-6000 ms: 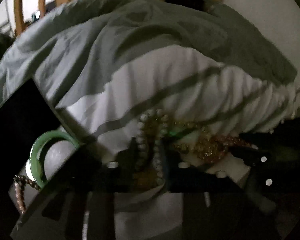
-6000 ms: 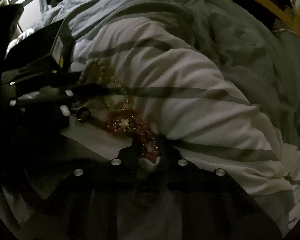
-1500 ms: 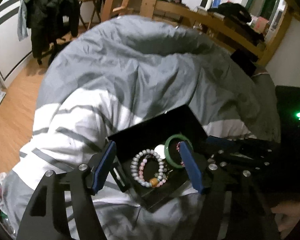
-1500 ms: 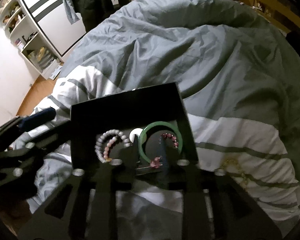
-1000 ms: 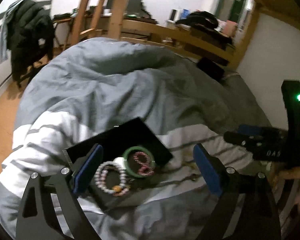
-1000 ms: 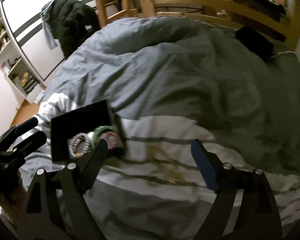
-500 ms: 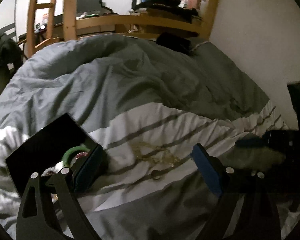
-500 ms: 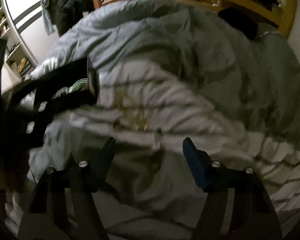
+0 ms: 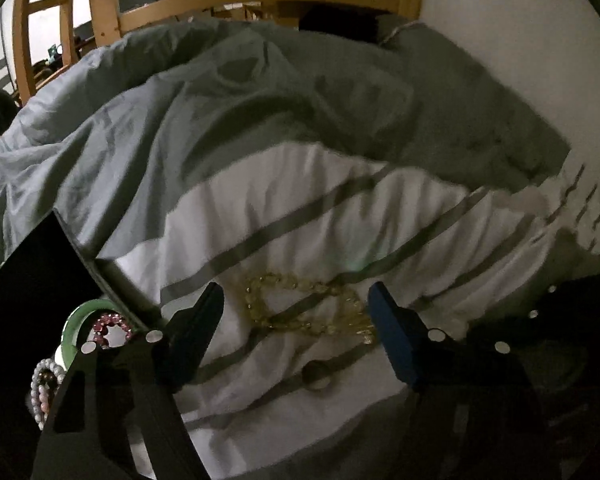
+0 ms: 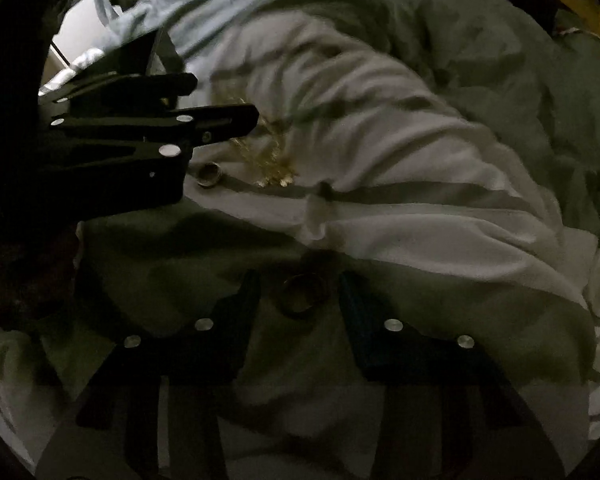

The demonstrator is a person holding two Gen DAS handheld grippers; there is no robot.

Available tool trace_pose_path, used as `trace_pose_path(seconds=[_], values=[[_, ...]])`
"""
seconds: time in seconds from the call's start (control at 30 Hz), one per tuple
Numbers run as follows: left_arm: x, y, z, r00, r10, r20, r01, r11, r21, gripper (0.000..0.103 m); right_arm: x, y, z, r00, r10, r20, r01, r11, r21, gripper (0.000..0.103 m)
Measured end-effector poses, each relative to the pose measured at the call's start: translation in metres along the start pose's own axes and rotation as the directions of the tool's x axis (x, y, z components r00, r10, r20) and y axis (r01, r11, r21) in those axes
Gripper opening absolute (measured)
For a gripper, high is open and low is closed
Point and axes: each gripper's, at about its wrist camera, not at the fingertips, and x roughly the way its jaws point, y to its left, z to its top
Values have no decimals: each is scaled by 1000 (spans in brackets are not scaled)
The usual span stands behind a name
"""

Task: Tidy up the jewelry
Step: 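Move both tools down to the gold chain and the dark ring, then grasp the gold chain with the left tool while the right tool grasps the dark ring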

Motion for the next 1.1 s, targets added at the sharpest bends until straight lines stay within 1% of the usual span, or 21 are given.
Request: trace_pose_path(seconds=[0.03, 0.07, 0.1, 0.17, 0.2, 0.23, 0.27, 0.33, 0.37, 0.47, 0.57, 0.7, 1.1], values=[[5, 0, -1, 1000, -3, -12, 3, 1000, 6, 67, 5, 2, 1, 1000, -11, -16, 10, 1000, -13, 38], [12, 0, -3, 1000, -2, -31, 2, 1000, 10, 59, 9, 3, 1, 1000, -18, -24, 17, 1000, -17, 35], [16, -1, -4, 999, 3, -41, -3, 1000, 13, 55, 10, 3, 2, 999, -25, -27, 25, 1000, -19, 28], [24, 1, -8, 997, -7, -71, 7, 1000, 6, 38, 11, 2, 2, 999, -32, -20, 32, 999, -12, 20], [26, 3, -9, 997, -14, -78, 14, 1000, 0, 36, 10, 1, 2, 999, -27, -16, 27, 1000, -5, 20], [25, 6, -9, 997, -20, -77, 19, 1000, -10, 31, 10, 2, 3, 1000, -25, -12, 25, 1000, -2, 20], [24, 8, -9, 997, -27, -76, 25, 1000, -19, 23, 9, 1, 2, 1000, -20, -8, 20, 1000, 1, 20], [24, 12, -8, 996, -41, -84, 38, 998, -40, 12, 5, 0, 2, 1000, -9, 4, 9, 1000, 9, 20], [25, 14, -9, 995, -45, -85, 41, 998, -45, 8, 3, -2, 2, 1000, -2, 13, 2, 1000, 17, 20], [21, 15, -9, 996, -49, -81, 45, 998, -47, 8, -5, -5, 1, 999, 18, 44, -20, 999, 41, 20], [12, 15, -7, 997, -45, -60, 42, 998, -46, 8, -12, -8, 1, 997, 31, 69, -35, 998, 52, 20], [1, 17, -2, 998, -55, -31, 53, 997, -54, 8, -19, -8, 0, 994, 32, 105, -37, 998, 42, 20], [-39, 23, 8, 998, -56, 34, 59, 995, -84, 8, -31, -11, 2, 986, 21, 163, -31, 998, 55, 20]])
